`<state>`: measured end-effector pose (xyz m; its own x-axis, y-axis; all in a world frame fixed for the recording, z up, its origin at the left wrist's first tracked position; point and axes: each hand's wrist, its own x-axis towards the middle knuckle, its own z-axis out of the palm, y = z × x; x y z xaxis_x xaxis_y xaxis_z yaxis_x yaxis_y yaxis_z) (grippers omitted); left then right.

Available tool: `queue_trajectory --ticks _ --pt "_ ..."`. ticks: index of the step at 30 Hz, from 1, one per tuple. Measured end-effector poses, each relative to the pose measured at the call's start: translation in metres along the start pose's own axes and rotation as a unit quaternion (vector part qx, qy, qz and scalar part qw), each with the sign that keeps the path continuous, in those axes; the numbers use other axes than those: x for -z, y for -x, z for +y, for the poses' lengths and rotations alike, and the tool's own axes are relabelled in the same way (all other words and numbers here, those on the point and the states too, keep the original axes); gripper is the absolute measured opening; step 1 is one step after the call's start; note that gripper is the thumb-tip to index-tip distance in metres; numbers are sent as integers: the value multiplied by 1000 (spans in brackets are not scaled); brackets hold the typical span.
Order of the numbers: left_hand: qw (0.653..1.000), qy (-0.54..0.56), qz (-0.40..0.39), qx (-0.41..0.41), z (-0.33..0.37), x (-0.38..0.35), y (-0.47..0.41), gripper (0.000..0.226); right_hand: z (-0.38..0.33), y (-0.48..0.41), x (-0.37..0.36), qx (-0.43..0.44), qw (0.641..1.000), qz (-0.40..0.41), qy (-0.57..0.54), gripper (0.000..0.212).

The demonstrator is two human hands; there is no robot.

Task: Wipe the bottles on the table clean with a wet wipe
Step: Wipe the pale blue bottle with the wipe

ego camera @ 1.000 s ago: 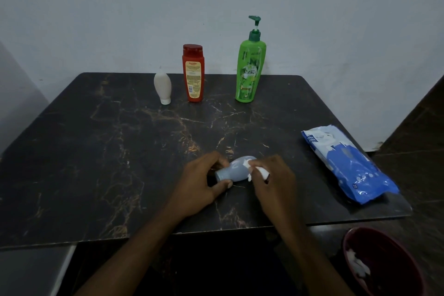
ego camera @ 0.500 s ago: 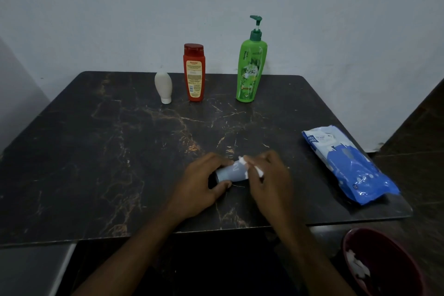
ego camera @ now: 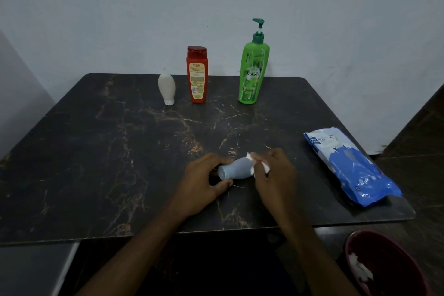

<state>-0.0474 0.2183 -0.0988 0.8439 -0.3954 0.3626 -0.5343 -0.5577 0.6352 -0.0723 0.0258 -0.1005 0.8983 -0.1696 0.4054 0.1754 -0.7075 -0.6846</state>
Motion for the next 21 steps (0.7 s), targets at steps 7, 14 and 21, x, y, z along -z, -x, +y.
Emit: queue_trajectory --ticks 7,14,21 --pt "999 24 -1 28 -1 -2 0 37 -26 18 -7 55 998 -36 -9 30" --pt "1000 -10 10 -17 0 -3 1 33 -15 7 0 30 997 -10 68 26" --pt "998 -17 15 -52 4 -3 3 31 -30 19 1 102 991 -54 67 32"
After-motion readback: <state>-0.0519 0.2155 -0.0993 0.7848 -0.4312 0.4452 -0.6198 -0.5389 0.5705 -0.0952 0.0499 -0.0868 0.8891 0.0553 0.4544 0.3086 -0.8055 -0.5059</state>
